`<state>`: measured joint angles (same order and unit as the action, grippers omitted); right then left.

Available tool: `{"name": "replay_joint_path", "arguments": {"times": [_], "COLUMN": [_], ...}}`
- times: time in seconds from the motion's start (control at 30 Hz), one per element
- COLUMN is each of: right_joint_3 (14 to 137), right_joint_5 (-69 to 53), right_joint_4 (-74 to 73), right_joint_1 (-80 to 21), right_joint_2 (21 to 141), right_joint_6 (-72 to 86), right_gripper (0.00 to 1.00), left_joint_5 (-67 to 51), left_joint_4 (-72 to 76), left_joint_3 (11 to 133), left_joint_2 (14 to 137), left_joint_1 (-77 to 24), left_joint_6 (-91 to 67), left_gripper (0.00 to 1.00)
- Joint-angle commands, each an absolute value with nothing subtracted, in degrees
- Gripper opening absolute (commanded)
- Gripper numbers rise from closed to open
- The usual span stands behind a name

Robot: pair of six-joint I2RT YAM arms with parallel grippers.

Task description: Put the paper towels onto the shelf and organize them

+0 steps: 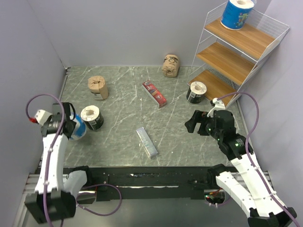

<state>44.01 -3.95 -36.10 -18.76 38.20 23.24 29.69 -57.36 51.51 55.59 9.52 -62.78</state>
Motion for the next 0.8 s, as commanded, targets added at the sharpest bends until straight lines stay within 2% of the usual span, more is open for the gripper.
{"name": "replay_joint_path", "arguments": {"times": [0.0, 0.13, 0.27, 0.37, 0.4, 0.5, 0.77], "right_joint_3": [46.76, 47.02, 47.37, 48.07, 48.51, 48.95, 47.82], "right_joint_5": [-6.06, -6.42, -4.22, -3.61, -3.17, -1.5, 6.06], "right_joint_4": [-34.1, -33.93, -34.36, -35.15, -35.5, -36.74, -38.76], "right_joint_1": [-18.9, -18.9, -18.9, -18.98, -18.9, -18.98, -18.9], "right_joint_2": [36.04, 34.98, 34.45, 34.37, 34.37, 33.84, 31.38], "right_joint_6": [24.34, 24.96, 25.49, 25.75, 25.75, 26.19, 30.58], "right_gripper": [1.0, 1.0, 0.99, 0.99, 0.99, 0.99, 0.97], "left_joint_5": [16.5, -0.56, -8.26, -4.06, -2.22, 2.37, 7.38], "left_joint_4": [-46.77, -37.19, -34.81, -32.53, -31.3, -29.19, -26.9], "left_joint_3": [54.84, 54.67, 58.7, 61.69, 62.57, 66.43, 81.46], "left_joint_2": [46.17, 41.75, 47.62, 53.42, 56.4, 63.68, 87.41], "left_joint_1": [9.58, 9.58, 7.13, -2.34, -9.07, -20.69, -41.45], "left_joint_6": [-45.2, -36.04, -33.84, -33.84, -33.92, -33.75, -31.64], "left_gripper": [0.13, 0.2, 0.19, 0.2, 0.2, 0.22, 0.27]}}
